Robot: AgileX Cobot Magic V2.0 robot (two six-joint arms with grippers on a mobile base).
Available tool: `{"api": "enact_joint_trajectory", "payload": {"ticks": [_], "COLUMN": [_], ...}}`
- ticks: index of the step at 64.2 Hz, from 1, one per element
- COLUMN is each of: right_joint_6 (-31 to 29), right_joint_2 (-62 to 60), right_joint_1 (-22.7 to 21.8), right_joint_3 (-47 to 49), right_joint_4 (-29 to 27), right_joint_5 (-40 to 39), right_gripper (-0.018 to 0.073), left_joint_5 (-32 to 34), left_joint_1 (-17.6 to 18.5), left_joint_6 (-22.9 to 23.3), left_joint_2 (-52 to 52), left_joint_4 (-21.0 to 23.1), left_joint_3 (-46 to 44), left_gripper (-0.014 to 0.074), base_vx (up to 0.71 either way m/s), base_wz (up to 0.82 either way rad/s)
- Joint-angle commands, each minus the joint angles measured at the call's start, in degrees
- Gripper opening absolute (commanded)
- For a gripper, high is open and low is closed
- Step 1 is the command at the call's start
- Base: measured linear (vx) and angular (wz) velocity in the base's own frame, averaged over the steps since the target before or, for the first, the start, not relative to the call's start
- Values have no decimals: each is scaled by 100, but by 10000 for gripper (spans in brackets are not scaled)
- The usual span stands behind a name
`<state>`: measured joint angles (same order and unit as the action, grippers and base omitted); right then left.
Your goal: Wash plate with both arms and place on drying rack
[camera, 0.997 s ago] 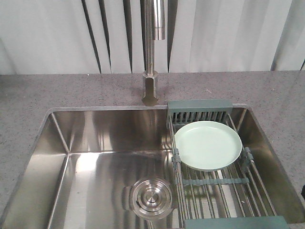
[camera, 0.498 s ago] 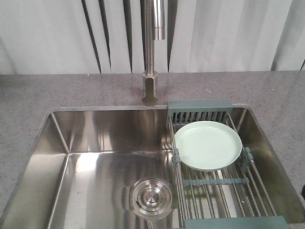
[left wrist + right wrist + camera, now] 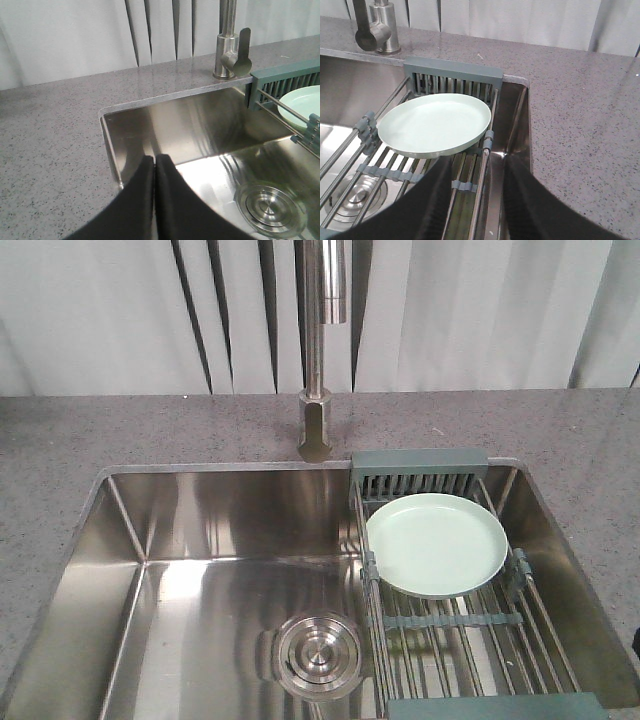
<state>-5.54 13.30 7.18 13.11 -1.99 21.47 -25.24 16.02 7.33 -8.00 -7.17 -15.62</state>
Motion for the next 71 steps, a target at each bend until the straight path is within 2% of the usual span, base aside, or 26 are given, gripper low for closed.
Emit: {"api": "enact_joint_trajectory", "payload": {"ticks": [1, 12, 16, 24, 53, 71], "right_joint_6": [-14, -14, -14, -20, -15, -15], "right_joint_2": [54, 54, 54, 54, 54, 54], "right_joint_1": [-24, -24, -24, -24, -24, -24], "right_joint_3": [141, 141, 141, 141, 141, 141], "right_joint_4": [-7, -7, -7, -1, 10, 10], "right_joint_5": [-396, -225, -148, -136, -124, -124], "right_gripper": [256, 227, 171, -17, -10, -10], "left_joint_5": [390, 390, 390, 390, 390, 358], "left_joint_1": [-7, -7, -7, -7, -54, -1001], "left_joint_6": [66, 66, 66, 66, 66, 66], "left_joint_2": [-64, -64, -64, -64, -45, 50], "left_joint_4": [18, 18, 18, 18, 19, 63], "left_joint_3": [-132, -132, -132, -132, -132, -132], "left_gripper": [-6, -6, -6, -6, -6, -6], "base_vx": [0, 0, 0, 0, 0, 0], "base_wz": [0, 0, 0, 0, 0, 0]}}
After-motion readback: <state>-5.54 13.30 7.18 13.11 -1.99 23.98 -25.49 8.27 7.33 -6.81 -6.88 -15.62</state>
